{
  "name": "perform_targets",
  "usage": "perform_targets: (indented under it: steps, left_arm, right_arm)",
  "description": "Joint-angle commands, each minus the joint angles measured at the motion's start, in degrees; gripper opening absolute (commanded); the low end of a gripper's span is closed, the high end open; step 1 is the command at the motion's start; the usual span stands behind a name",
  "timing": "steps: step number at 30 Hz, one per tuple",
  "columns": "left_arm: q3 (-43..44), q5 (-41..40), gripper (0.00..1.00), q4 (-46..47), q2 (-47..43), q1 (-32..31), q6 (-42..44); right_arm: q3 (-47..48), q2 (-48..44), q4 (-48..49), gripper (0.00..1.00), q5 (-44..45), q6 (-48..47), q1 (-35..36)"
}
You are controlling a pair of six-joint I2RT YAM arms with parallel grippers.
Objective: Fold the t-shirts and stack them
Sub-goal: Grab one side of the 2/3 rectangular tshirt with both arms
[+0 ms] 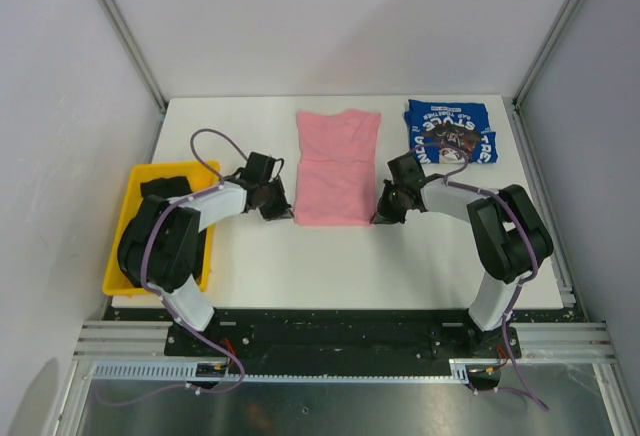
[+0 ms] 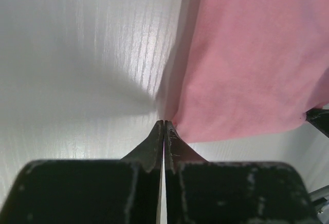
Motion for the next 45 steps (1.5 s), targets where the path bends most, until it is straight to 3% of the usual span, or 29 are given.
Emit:
perform_targets:
  steps: [1, 7, 13, 21, 34, 38, 43, 45]
  left_arm:
    - [-0.1, -2.5, 0.0, -0.4, -4.5, -0.2, 0.5]
    - [-1.7, -0.7, 0.01, -1.0, -6.5, -0.3, 1.6]
    - [-2.2, 4.1, 0.3, 1.1, -5.6, -1.3, 2.7]
    - [-1.4, 3.4, 0.35, 1.7, -1.9, -1.5, 1.5]
    - [0.6, 2.2, 0.33, 2.2, 2.4, -2.7, 0.5]
    - [0.8, 1.1, 0.24, 1.4, 3.1, -3.6, -0.2]
    - [0.8, 0.2, 0.04, 0.0, 2.0, -3.8, -0.3]
    - [1.1, 0.1, 0.01, -0.9, 0.7, -3.8, 0.0]
  right_arm:
    - [-0.7, 1.6, -1.4, 0.01, 3.4, -1.6, -1.0]
    - [-0.7, 0.5, -2.3, 0.0, 3.5, -1.9, -0.8]
    - [-0.7, 0.8, -2.0, 0.0, 3.3, -1.9, -0.6]
    - [-0.7, 1.3, -2.2, 0.0, 3.4, -1.9, -0.3]
    - [-0.7, 1.6, -2.1, 0.0, 3.2, -2.2, -0.6]
    - [-0.6, 1.8, -2.0, 0.0, 2.9, -2.3, -0.6]
    - [-0.7, 1.0, -2.2, 0.0, 2.4, -2.9, -0.7]
    - [-0.7, 0.3, -2.8, 0.0, 2.4, -3.3, -0.7]
